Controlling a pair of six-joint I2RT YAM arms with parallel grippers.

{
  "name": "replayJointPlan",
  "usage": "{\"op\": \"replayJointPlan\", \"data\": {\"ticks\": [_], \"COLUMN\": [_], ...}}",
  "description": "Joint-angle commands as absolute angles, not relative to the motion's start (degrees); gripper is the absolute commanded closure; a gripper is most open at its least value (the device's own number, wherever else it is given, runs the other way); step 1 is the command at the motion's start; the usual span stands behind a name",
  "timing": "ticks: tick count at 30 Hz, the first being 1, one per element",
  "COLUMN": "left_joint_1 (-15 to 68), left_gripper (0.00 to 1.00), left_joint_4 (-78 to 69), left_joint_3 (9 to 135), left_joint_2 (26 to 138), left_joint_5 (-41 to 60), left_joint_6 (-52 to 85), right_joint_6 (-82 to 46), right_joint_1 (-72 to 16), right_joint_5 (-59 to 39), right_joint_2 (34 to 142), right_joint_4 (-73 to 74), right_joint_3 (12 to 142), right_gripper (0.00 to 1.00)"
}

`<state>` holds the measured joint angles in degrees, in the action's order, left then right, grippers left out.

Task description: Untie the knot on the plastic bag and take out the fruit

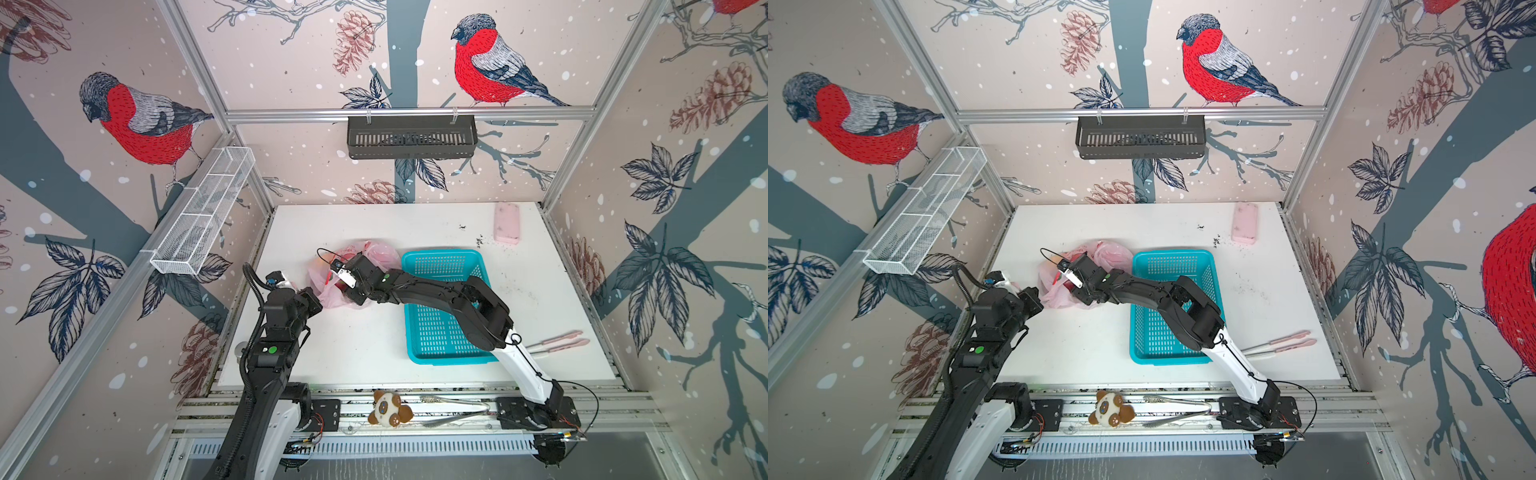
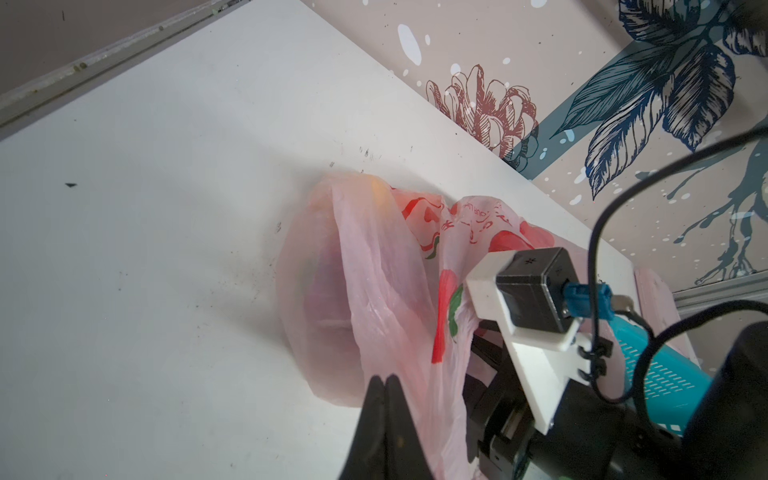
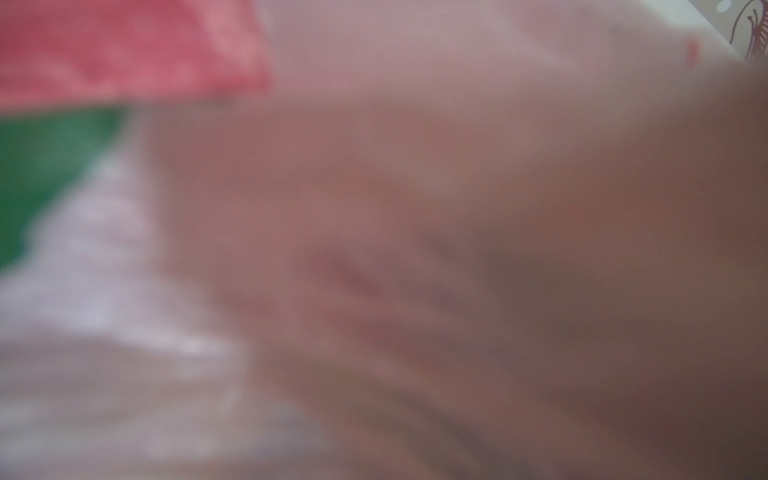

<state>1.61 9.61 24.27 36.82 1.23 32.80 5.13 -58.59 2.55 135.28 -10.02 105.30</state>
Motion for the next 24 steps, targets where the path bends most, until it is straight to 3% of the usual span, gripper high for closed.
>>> {"op": "replayJointPlan", "data": {"ticks": [1, 13, 24], "left_joint_1": [1.6, 1.6, 1.6], "left_gripper": [1.00, 1.00, 1.00], "left_joint_4": [6.9, 7.8, 10.9], "left_joint_3": [23.9, 23.3, 23.6], "left_joint_2": [37.0, 36.4, 35.0], "left_joint_5": [-0.3, -3.8, -8.2], "left_joint_6": [32.7, 32.6, 33.7], "right_joint_6": [5.3, 3.4, -4.8], "right_joint_1": [-59.0, -61.7, -65.1], "right_joint_5": [0.9, 1.3, 4.9], "right_joint_2": [134.7, 131.2, 128.9], "right_joint_4": [-8.4, -8.2, -12.9], "right_joint_3": [104.1, 99.8, 100.6], "right_gripper": [0.56, 0.79, 0.87]}}
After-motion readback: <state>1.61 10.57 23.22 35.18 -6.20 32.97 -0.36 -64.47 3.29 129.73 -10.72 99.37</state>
